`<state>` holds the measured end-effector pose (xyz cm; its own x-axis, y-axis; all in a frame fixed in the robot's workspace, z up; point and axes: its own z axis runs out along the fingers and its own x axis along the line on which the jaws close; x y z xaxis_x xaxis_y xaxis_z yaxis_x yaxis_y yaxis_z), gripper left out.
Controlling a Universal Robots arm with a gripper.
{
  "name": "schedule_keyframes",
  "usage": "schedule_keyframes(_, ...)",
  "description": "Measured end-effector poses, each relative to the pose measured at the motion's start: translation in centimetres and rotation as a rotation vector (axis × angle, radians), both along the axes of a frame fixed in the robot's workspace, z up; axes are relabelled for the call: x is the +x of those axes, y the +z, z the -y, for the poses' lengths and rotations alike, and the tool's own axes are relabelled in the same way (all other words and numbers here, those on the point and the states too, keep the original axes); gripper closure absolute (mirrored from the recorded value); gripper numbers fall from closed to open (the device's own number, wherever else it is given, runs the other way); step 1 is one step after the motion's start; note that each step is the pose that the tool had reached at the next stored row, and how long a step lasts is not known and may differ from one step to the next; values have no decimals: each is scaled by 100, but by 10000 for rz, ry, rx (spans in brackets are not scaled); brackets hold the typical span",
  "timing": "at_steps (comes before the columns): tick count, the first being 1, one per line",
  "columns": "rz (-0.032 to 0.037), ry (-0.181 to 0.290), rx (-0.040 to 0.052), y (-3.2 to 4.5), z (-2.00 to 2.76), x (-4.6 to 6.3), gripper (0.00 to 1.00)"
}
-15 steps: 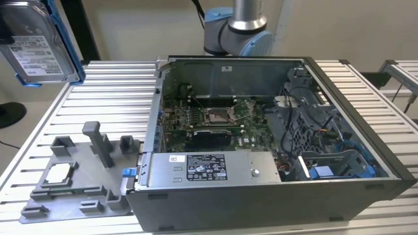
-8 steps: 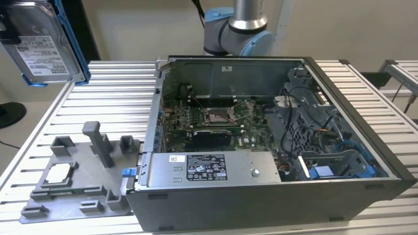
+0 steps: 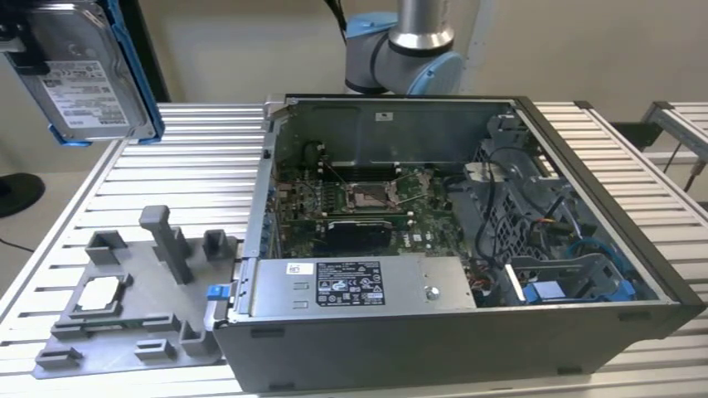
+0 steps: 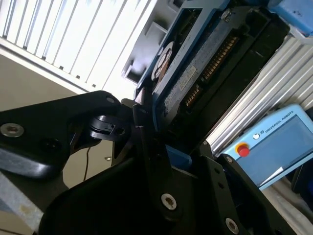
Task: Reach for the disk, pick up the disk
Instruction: 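Pick up the disk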
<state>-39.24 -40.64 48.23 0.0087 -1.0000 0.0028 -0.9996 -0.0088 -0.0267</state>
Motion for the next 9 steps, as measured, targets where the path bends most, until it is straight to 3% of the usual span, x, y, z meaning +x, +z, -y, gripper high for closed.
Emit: schedule_keyframes(9, -1, 0, 0, 0, 0, 152, 100)
